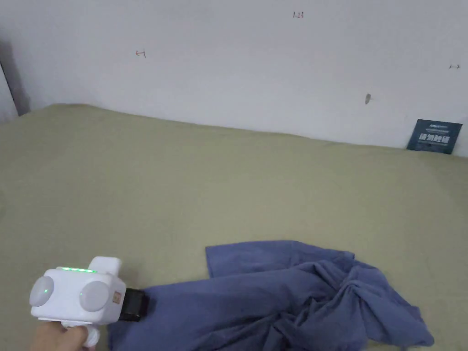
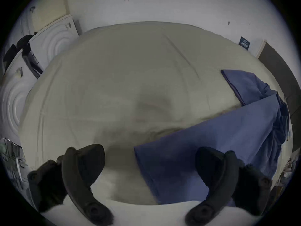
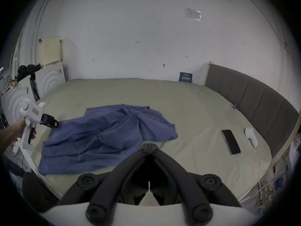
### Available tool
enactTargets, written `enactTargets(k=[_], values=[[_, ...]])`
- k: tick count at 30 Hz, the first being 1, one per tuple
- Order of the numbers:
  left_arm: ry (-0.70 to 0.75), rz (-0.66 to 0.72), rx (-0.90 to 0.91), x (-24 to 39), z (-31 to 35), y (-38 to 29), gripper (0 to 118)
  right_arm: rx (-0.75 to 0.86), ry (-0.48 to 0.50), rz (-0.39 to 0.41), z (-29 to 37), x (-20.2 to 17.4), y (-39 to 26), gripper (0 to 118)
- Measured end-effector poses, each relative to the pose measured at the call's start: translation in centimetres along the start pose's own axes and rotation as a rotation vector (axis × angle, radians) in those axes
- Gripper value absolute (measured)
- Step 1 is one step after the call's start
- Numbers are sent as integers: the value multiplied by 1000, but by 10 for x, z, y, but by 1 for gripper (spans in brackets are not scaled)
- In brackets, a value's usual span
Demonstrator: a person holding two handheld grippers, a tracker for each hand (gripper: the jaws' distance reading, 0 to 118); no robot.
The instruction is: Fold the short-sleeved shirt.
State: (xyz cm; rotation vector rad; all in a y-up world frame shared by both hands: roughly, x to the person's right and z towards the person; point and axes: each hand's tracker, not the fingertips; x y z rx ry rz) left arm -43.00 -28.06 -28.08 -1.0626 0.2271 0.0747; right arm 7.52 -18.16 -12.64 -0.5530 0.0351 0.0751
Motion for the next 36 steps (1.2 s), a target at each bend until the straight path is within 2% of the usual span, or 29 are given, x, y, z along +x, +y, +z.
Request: enactTargets(k=[1, 2, 3, 4, 7, 11, 13, 17, 18, 19, 20, 21, 22, 23, 25, 26, 28, 29, 30, 31, 32, 34, 36], values=[[-4, 4, 5, 5, 5, -1, 106, -13, -6, -6, -4, 4, -1, 0], [-8, -29, 30, 10, 13, -2, 75, -25, -9, -14, -7, 7, 0, 0], [-39, -76, 72, 16, 22, -4, 33, -37, -20, -20, -11, 11, 0, 0], [-32, -85, 111, 25, 40, -13, 1, -45, -33, -29, -15, 16, 1, 0], [-67, -93, 86, 38, 44, -16, 1, -59, -45, -53, -29, 34, 7, 0], [-54, -85, 77, 40, 43, -22, 1, -78, -55, -37, -64, 57, 26, 0], [-81, -41, 67, 36, 46, -22, 1, -112, -40, -44, -94, 70, 41, 0], [-74, -51, 71, 39, 48, -22, 1, -226, -6, -70, -168, 91, 65, 0], [-70, -60, 72, 41, 48, -23, 1, -230, -1, -75, -184, 94, 68, 4], [-69, -59, 72, 42, 48, -25, 1, -261, -5, -82, -202, 97, 71, 23], [-71, -57, 71, 39, 46, -22, 1, -303, 11, -87, -217, 100, 73, 74], [-72, -56, 71, 38, 46, -21, 2, -367, 21, -89, -237, 102, 73, 112], [-75, -49, 72, 38, 46, -22, 2, -395, 0, -79, -243, 102, 71, 115], [-79, -35, 74, 39, 47, -24, 2, -405, 32, -69, -251, 98, 71, 104], [-85, -28, 72, 34, 42, -20, 2, -463, -42, -74, -264, 95, 67, 100], [-86, -27, 73, 34, 43, -20, 2, -482, -38, -78, -285, 95, 57, 95], [-85, -38, 70, 31, 39, -18, 2, -466, -27, -73, -287, 89, 47, 88], [-85, -37, 70, 31, 39, -17, 2, -443, -36, -49, -281, 85, 50, 66], [-84, -36, 68, 31, 41, -16, 2, -449, -15, -54, -266, 88, 56, 25], [-83, -35, 65, 30, 42, -15, 2, -429, -1, -49, -257, 86, 60, 0], [-83, -31, 61, 29, 44, -13, 2, -387, -35, -21, -249, 83, 61, 0], [-75, -14, 62, 25, 54, -10, 2, -379, 8, -31, -231, 89, 75, 0], [-56, 10, 126, 12, 77, -4, 2, -305, -23, -39, -207, 97, 92, 0]])
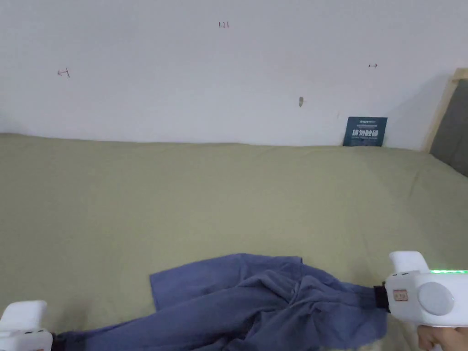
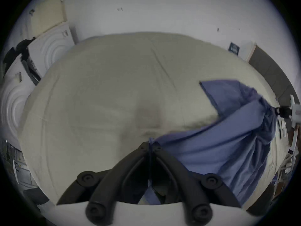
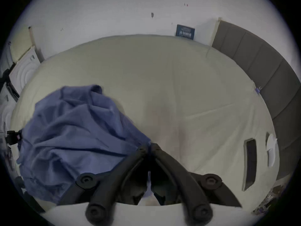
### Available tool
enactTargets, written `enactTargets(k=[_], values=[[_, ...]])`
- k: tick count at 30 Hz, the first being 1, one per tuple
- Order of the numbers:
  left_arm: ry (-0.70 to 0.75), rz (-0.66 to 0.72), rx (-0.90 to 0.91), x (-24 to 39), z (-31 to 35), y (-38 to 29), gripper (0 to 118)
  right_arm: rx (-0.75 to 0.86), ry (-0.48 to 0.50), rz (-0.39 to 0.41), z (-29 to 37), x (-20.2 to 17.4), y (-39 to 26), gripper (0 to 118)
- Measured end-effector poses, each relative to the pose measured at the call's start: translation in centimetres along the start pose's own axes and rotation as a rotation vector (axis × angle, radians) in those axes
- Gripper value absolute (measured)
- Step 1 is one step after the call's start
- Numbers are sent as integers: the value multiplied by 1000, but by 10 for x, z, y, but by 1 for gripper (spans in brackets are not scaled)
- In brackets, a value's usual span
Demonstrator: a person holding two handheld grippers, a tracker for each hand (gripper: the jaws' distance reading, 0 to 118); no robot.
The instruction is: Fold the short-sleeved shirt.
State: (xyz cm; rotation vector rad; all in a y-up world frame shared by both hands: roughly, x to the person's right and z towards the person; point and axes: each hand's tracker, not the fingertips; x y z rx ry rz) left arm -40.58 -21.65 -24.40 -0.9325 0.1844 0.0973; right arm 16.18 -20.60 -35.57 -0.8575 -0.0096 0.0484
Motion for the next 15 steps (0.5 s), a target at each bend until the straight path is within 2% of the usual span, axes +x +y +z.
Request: enactTargets(k=[2, 5, 8, 11, 15], values=[[-23, 54, 47, -16, 32, 14, 2, 69, 22, -38, 37, 16, 16, 0], [30, 58, 149, -38, 84, 35, 2, 160, 22, -74, 88, 37, 39, 0], [50, 61, 217, -58, 136, 56, 2, 253, 13, -37, 141, 42, 54, 0], [76, 56, 299, -72, 182, 77, 2, 319, 32, -60, 181, 49, 66, 0], [19, 73, 351, -76, 228, 98, 2, 374, 59, -71, 221, 51, 81, 0]])
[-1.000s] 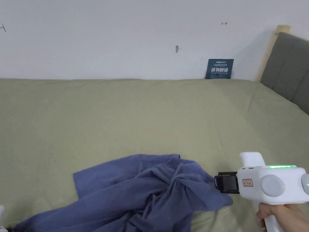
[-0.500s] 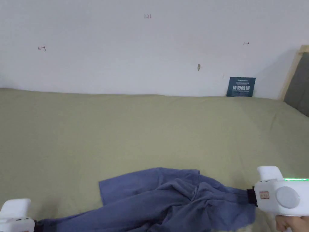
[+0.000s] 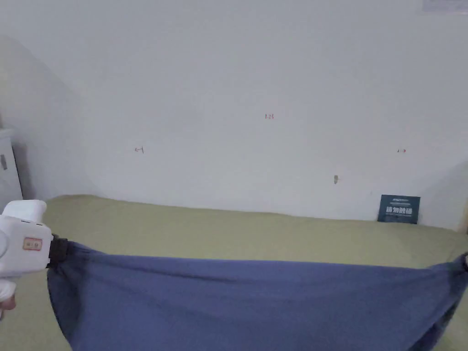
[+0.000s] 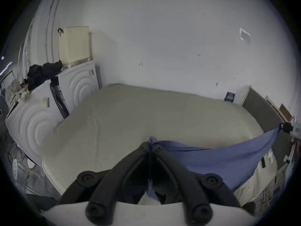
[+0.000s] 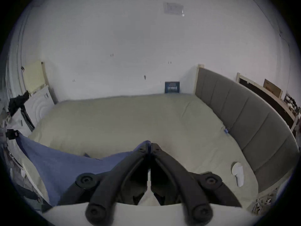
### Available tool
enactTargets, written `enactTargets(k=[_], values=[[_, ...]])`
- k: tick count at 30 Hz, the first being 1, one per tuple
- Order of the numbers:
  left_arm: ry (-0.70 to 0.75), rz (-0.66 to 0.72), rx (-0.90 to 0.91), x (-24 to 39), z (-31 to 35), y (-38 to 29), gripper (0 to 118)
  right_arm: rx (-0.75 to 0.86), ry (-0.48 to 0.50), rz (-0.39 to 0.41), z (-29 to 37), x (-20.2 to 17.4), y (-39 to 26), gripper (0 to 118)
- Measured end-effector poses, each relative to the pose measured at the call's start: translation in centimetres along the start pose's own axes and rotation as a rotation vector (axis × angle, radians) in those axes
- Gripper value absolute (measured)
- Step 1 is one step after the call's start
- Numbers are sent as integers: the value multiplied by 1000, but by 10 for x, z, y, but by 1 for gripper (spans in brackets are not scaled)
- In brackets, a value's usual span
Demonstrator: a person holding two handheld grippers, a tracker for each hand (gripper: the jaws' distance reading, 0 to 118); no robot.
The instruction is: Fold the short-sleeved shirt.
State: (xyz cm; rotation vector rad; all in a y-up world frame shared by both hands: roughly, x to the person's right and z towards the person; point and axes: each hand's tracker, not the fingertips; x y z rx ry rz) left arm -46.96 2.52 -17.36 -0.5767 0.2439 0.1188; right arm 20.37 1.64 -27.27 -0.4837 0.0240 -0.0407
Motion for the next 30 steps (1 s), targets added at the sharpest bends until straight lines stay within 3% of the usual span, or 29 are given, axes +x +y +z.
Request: enactTargets(k=[4, 7, 13, 19, 23, 30], values=[[-83, 58, 47, 2, 20, 31, 2, 52, -47, 44, 14, -1, 29, 0], [-54, 28, 88, 14, 22, 53, 2, 96, -50, 6, 20, 3, 54, 0], [7, -26, 128, 46, 6, 102, 2, 150, -80, 25, 14, 0, 107, 0], [88, -55, 175, 73, -32, 158, 2, 201, -113, 50, -15, -8, 156, 0], [127, -51, 211, 88, -64, 181, 2, 210, -131, 24, -47, -11, 182, 0], [136, -52, 193, 99, -127, 163, 2, 176, -158, 30, -106, -14, 160, 0]])
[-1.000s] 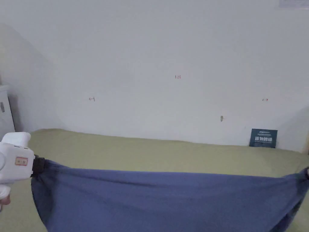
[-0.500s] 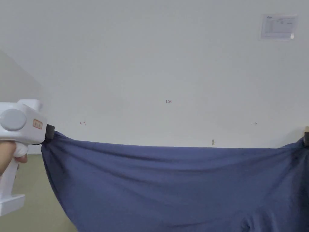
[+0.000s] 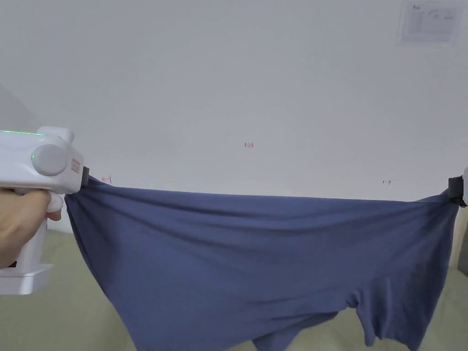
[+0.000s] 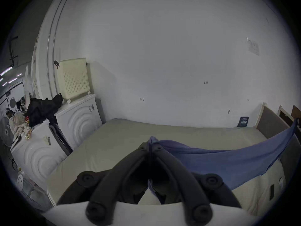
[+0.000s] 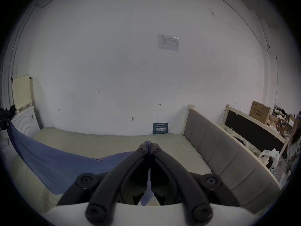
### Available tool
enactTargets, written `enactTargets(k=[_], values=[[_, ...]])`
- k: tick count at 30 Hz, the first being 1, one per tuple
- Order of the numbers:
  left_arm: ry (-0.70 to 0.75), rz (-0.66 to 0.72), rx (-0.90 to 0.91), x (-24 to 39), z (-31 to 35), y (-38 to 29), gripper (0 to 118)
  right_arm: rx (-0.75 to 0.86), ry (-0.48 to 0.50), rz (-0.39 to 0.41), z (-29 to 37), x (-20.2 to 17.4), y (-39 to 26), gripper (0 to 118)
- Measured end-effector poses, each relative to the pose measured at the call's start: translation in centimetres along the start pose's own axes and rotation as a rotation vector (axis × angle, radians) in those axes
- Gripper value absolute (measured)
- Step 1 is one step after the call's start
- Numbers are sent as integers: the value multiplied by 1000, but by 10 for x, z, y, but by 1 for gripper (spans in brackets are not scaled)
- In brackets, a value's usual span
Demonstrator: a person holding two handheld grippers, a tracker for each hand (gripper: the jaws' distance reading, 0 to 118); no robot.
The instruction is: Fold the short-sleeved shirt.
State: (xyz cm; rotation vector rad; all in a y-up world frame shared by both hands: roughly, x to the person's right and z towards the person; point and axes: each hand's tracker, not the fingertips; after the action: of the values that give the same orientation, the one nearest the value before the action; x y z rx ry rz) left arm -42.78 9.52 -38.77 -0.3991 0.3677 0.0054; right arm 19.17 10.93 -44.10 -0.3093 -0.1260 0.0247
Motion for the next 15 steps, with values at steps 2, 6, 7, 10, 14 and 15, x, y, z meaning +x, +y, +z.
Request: enactTargets(k=[2, 6, 7, 10, 14, 15], values=[[-3, -14, -37, 2, -13, -19, 2, -34, 1, 16, -10, -3, -21, 0], [-16, -27, -98, 3, -26, -68, 2, -97, 25, -4, -17, -1, -73, 0], [-22, -37, -117, 2, -23, -82, 2, -121, 32, -19, -15, 2, -91, 0], [-35, -48, -167, 0, -7, -128, 2, -177, 48, -12, 4, 8, -138, 0], [-73, -37, -243, -18, 36, -190, 2, -250, 90, -73, 57, 28, -203, 0], [-98, -24, -264, -26, 48, -205, 2, -285, 101, -59, 72, 33, -218, 0]])
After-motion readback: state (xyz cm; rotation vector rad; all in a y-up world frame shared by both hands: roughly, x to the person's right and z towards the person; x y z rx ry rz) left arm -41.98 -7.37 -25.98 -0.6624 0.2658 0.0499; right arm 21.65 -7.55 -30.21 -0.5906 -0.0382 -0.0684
